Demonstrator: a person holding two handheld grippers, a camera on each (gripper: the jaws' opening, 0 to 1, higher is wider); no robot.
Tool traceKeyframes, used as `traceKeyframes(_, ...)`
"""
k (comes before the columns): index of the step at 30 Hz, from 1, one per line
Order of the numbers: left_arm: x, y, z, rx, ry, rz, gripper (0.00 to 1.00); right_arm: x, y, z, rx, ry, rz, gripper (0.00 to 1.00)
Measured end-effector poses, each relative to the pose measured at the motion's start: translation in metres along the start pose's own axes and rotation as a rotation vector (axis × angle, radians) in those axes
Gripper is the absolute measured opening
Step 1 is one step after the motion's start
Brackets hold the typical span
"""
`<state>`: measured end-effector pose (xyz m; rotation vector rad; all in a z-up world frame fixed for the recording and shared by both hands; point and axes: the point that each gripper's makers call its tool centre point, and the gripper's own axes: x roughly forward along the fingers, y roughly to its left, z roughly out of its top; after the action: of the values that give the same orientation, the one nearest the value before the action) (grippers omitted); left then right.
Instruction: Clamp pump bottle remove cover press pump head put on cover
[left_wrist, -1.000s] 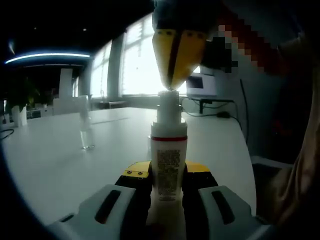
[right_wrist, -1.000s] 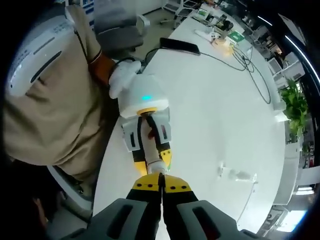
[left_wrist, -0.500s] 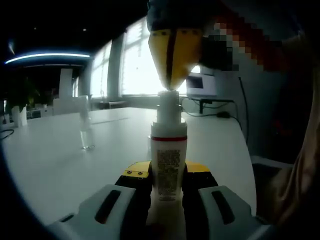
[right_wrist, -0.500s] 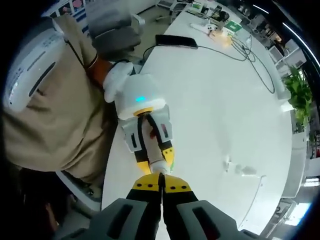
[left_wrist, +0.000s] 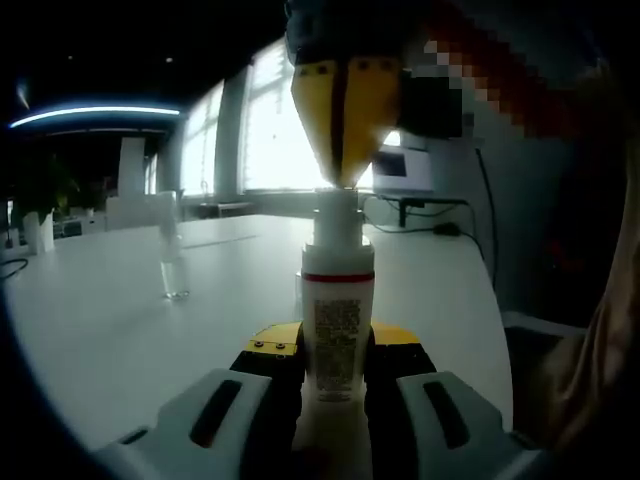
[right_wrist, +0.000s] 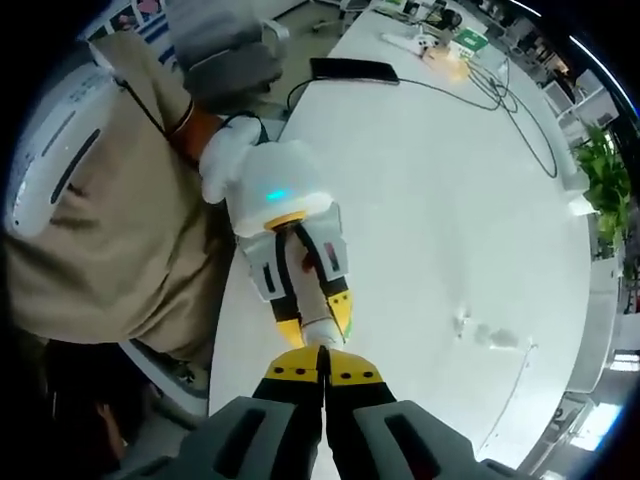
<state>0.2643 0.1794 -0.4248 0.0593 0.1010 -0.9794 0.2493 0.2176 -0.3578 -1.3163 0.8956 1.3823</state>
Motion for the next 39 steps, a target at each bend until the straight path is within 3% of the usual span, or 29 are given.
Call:
traceKeyframes(15, 0.0002, 0.0005, -0.0002, 0.001, 0.000, 0.001, 0.14, 0.0027, 0.0020, -0.0010, -0.021, 0.048, 0.009, 0.00)
traceKeyframes(28, 0.0004, 0.0011, -0.0002, 0.001, 0.000, 0.001, 0.14, -0.0016, 0.0034, -0.0024, 0.002, 0.004, -0.037, 0.00)
traceKeyframes(39, 0.0002, 0.0008, -0.0002, 0.000, -0.001, 0.001, 0.14, -0.0048, 0.0017, -0.0001, -0.042, -0.007, -0.071, 0.00)
